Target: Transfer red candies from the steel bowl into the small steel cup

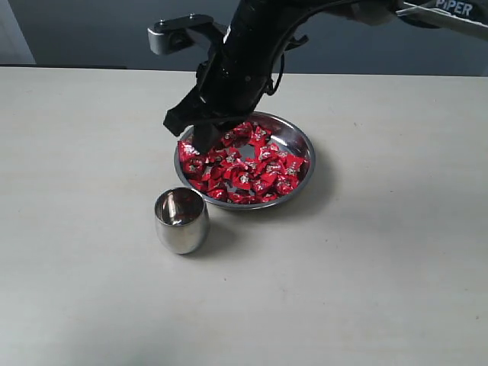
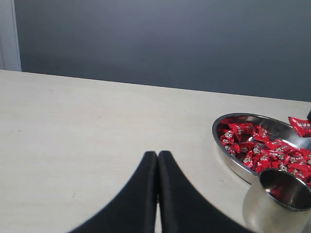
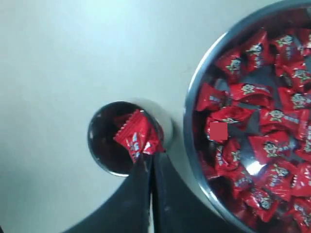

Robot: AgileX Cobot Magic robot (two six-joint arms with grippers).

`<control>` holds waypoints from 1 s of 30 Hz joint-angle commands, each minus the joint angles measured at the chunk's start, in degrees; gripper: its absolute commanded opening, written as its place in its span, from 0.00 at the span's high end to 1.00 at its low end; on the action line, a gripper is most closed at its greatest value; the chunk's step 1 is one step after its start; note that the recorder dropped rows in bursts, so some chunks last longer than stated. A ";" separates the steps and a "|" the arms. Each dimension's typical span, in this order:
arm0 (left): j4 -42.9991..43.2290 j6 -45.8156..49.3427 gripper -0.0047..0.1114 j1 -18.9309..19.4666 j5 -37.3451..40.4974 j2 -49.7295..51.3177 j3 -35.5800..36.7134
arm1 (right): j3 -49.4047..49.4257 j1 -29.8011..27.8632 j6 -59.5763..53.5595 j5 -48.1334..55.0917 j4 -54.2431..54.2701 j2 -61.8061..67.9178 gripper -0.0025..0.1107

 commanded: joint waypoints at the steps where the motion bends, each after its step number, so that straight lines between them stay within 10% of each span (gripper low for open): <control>1: 0.00 -0.18 0.96 -0.37 -0.29 -0.30 0.14 | -0.27 2.92 -2.28 1.16 0.06 -0.71 0.98; 13: 0.00 -0.18 0.96 -0.37 -0.29 -0.30 0.14 | -0.27 5.73 -2.28 3.18 -4.00 -0.71 0.97; 19: 0.00 -0.18 0.96 -0.37 -0.29 -0.30 0.14 | -0.27 5.73 -2.28 1.91 -4.19 -0.71 0.63; 30: 0.00 -0.18 0.96 -0.37 -0.29 -0.30 0.14 | -0.27 2.20 11.29 -5.56 -22.55 -0.58 0.63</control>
